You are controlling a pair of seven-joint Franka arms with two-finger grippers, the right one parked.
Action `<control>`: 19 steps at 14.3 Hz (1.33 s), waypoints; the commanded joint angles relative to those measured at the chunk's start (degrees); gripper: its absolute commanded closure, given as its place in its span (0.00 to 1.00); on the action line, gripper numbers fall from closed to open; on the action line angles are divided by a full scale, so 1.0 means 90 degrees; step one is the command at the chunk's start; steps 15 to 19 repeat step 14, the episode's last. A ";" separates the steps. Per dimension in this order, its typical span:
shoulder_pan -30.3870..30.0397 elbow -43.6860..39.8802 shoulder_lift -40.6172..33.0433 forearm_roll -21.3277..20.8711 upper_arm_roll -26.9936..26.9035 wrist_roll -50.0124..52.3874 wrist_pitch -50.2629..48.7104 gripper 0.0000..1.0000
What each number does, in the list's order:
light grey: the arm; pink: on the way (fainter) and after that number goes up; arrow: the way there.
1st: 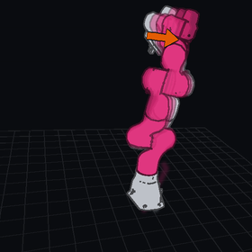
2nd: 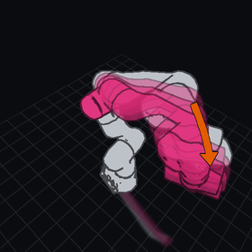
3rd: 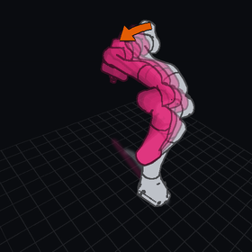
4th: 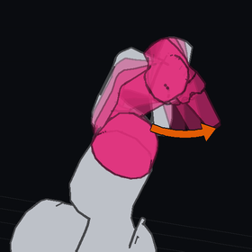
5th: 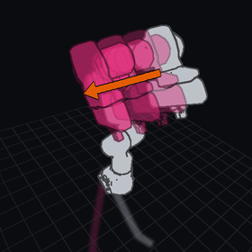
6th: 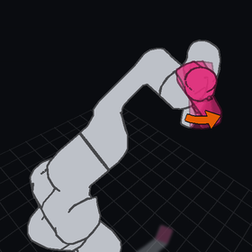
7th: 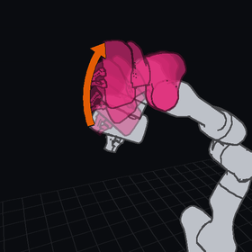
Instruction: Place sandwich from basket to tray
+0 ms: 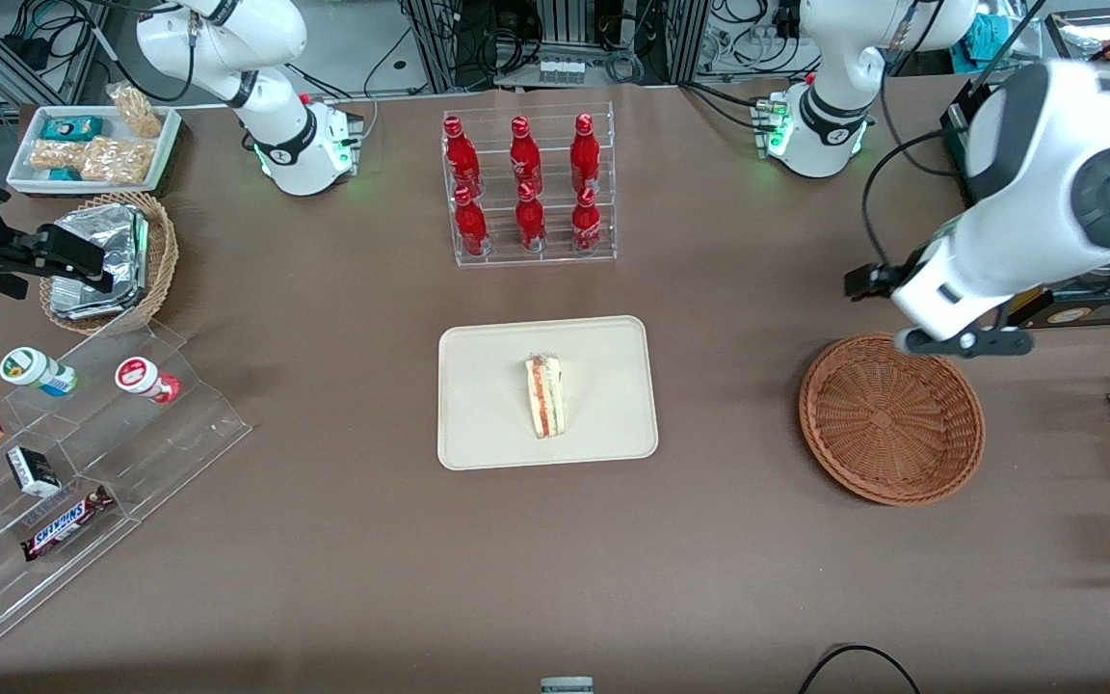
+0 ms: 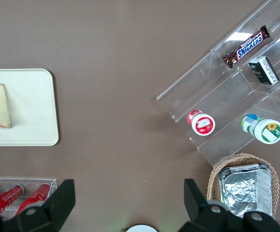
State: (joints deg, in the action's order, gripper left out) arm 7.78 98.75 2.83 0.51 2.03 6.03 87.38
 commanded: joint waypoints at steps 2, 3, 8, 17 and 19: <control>-0.0765 0.0170 -0.0558 -0.0017 0.0390 -0.0659 -0.0041 0.00; -0.0873 0.0112 -0.0645 -0.0017 0.0419 -0.0698 -0.0022 0.00; -0.1050 -0.0591 -0.0675 -0.0047 0.0186 -0.0660 0.0017 0.00; -0.1050 -0.0631 -0.0685 -0.0037 0.0087 -0.0640 0.0008 0.00; -0.1050 -0.0631 -0.0685 -0.0037 0.0087 -0.0640 0.0008 0.00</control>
